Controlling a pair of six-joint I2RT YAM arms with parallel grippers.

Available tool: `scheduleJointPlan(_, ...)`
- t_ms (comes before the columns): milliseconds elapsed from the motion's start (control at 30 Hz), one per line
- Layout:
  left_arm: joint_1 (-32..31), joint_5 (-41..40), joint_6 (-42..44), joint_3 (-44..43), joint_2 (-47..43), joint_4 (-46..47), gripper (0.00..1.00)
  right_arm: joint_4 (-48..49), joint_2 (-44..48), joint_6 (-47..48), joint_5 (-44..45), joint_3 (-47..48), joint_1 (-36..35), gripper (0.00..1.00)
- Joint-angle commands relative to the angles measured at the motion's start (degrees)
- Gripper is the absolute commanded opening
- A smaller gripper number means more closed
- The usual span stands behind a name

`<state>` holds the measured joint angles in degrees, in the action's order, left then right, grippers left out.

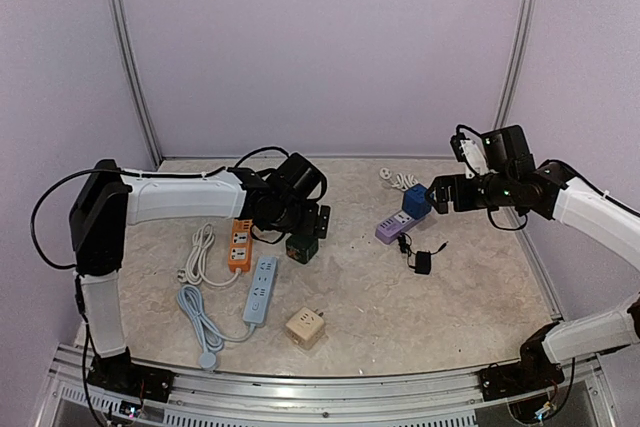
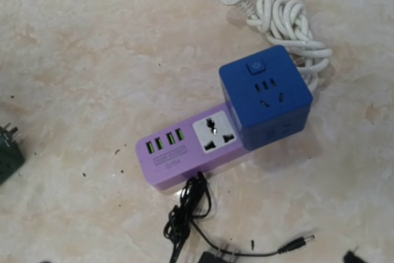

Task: Insert the plug
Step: Pick up the plug at the center of the board.

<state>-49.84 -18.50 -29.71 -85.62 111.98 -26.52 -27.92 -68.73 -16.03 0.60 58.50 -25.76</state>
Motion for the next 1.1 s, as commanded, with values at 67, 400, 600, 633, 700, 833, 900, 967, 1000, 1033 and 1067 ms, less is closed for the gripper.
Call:
scheduleJointPlan(67,0.4,1.8,0.3,-2.4,4.7,-7.1,0.99,-0.8,1.3,-0.6,-0.5,-0.3,-0.7,1.00)
scheduleJointPlan(400,0.9,5.0,0.4,-2.5,9.4,-5.5,0.98,0.5,0.8,-1.7,-2.3,-0.9,-1.7,1.00)
scheduleJointPlan(600,1.9,7.5,1.2,-3.6,10.1,-4.7,0.75,0.4,0.0,-1.8,-1.8,-0.5,-2.2,1.00)
scheduleJointPlan(633,2.1,8.0,1.2,-3.5,10.0,-4.4,0.72,0.4,0.1,-1.8,-1.7,-0.4,-2.2,1.00)
scheduleJointPlan(700,2.2,8.6,1.4,-3.3,9.9,-4.1,0.63,0.3,0.1,-1.7,-1.7,-0.3,-2.4,1.00)
scheduleJointPlan(833,2.3,9.3,1.7,-2.2,9.5,-2.8,0.44,0.4,0.1,-1.8,-1.6,-0.5,-2.4,1.00)
scheduleJointPlan(900,2.3,10.8,2.1,-0.6,8.7,-0.7,0.36,0.8,0.0,-1.7,-2.0,-0.9,-2.5,1.00)
scheduleJointPlan(967,2.5,13.4,2.6,1.6,7.1,2.4,0.33,1.1,-0.2,-1.5,-2.9,-1.0,-2.6,1.00)
scheduleJointPlan(1000,2.5,14.9,3.1,3.0,5.9,4.3,0.31,1.3,-0.2,-1.3,-3.1,-1.1,-2.6,1.00)
scheduleJointPlan(1033,2.6,16.7,3.5,4.9,4.8,6.8,0.31,1.5,-0.3,-1.0,-3.5,-1.2,-2.8,1.00)
scheduleJointPlan(1067,2.7,17.9,3.9,7.0,2.7,9.5,0.30,1.5,-0.2,-0.6,-3.9,-1.2,-3.0,1.00)
